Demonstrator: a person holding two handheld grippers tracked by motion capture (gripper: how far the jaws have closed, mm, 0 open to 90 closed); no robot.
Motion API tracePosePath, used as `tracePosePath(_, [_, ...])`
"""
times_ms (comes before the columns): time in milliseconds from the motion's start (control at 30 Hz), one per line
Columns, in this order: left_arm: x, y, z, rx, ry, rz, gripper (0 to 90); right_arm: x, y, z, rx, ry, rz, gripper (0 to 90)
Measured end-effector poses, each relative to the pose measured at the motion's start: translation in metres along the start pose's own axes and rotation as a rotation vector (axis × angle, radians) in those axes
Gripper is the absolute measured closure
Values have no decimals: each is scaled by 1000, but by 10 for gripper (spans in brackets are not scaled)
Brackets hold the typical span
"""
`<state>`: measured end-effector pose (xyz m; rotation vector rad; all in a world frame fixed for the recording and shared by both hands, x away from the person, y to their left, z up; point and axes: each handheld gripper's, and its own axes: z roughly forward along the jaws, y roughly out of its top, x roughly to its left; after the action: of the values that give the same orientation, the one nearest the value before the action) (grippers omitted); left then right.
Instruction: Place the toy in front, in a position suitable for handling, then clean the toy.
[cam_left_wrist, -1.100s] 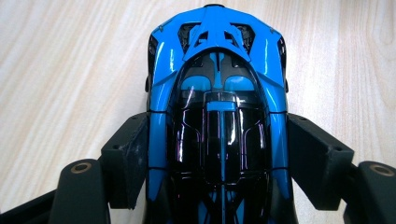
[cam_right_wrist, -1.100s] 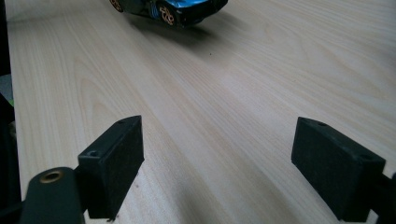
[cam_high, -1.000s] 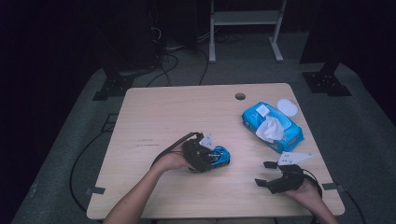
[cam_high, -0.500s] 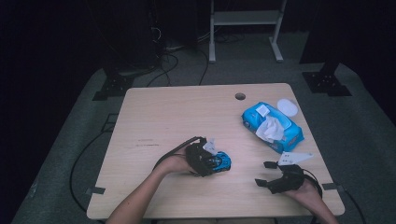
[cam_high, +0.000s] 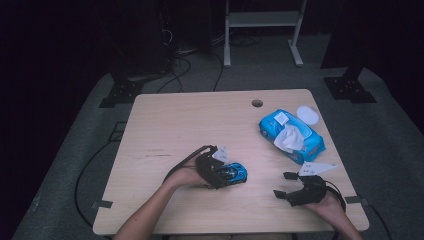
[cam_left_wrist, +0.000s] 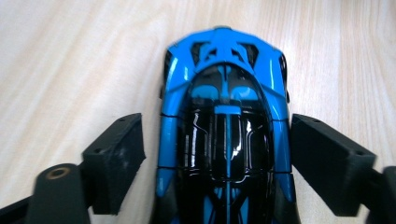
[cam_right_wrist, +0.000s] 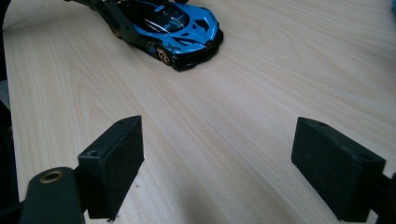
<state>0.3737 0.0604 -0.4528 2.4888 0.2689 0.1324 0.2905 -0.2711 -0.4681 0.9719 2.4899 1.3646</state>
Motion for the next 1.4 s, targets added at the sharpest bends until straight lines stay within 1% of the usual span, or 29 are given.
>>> tracePosePath(33, [1,0,-3,-8,2,-4,179,0,0,0,0,0,0,162])
tracePosePath(100, [0,-2,-13,-52,24,-25,159,-2,3,-2,-8,-10,1,162])
tracePosePath(133, [0,-2,-13,-52,24,-25,144,-2,3,-2,-8,-10,1,162])
tracePosePath(167, [1,-5,-19,-81,37,-41,135,-4,4,-3,-12,-14,4,163])
tracePosePath(200, [1,-5,-19,-81,37,-41,133,-4,4,-3,-12,-14,4,163])
tracePosePath(233, [0,-9,-25,-116,57,-54,127,-5,6,-4,-9,-7,7,167])
tracePosePath(267, [0,-9,-25,-116,57,-54,114,-5,6,-4,-9,-7,7,167])
tracePosePath(300, [0,-13,-29,-137,66,-69,113,-6,8,-4,-14,-11,3,167])
tracePosePath(333, [0,-13,-29,-137,66,-69,112,-6,8,-4,-14,-11,3,167])
tracePosePath(367, [0,-18,-34,-164,75,-87,107,-6,9,-4,-15,-17,6,167])
tracePosePath(433, [-1,-25,-39,-199,84,-102,106,-6,11,-5,-13,-23,2,167])
tracePosePath(500, [-2,-29,-42,-212,92,-106,102,-5,17,-9,-22,-36,-21,167])
tracePosePath(533, [-2,-29,-42,-212,92,-106,102,-5,17,-9,-22,-36,-21,167])
tracePosePath(567, [-3,-34,-45,-230,98,-111,101,-6,24,-13,-42,-48,-29,167])
tracePosePath(633, [-4,-38,-47,-236,108,-117,98,-9,34,-17,-65,-66,-42,166])
tracePosePath(667, [-4,-38,-47,-236,108,-117,98,-9,34,-17,-65,-66,-42,166])
tracePosePath(700, [-3,-41,-49,-247,110,-117,98,-12,46,-22,-84,-84,-50,166])
tracePosePath(767, [-3,-43,-50,-248,116,-123,93,-14,56,-24,-98,-102,-57,166])
tracePosePath(800, [-3,-43,-50,-248,116,-123,92,-14,56,-24,-98,-102,-57,166])
tracePosePath(833, [-4,-45,-50,-265,117,-125,92,-18,65,-25,-105,-116,-68,166])
tracePosePath(867, [-4,-45,-50,-265,117,-125,92,-18,65,-25,-105,-116,-68,166])
tracePosePath(900, [-4,-46,-50,-252,120,-114,92,-22,72,-25,-98,-130,-74,166])
tracePosePath(933, [-4,-46,-50,-252,120,-114,92,-22,72,-25,-98,-130,-74,166])
tracePosePath(1000, [-5,-46,-50,-259,126,-116,91,-28,80,-25,-88,-156,-84,166])
tracePosePath(1033, [-6,-47,-49,-259,130,-112,92,-35,85,-25,-79,-174,-84,166])
tracePosePath(1133, [-7,-48,-49,-259,134,-109,92,-45,89,-26,-74,-204,-68,166])
tracePosePath(1200, [-7,-49,-48,-253,136,-103,92,-51,90,-26,-64,-232,-68,166])
tracePosePath(1333, [-7,-50,-48,-260,141,-100,92,-61,90,-24,-51,-277,-65,166])
tracePosePath(1400, [-7,-51,-48,-261,141,-101,92,-62,90,-23,-46,-283,-66,166])
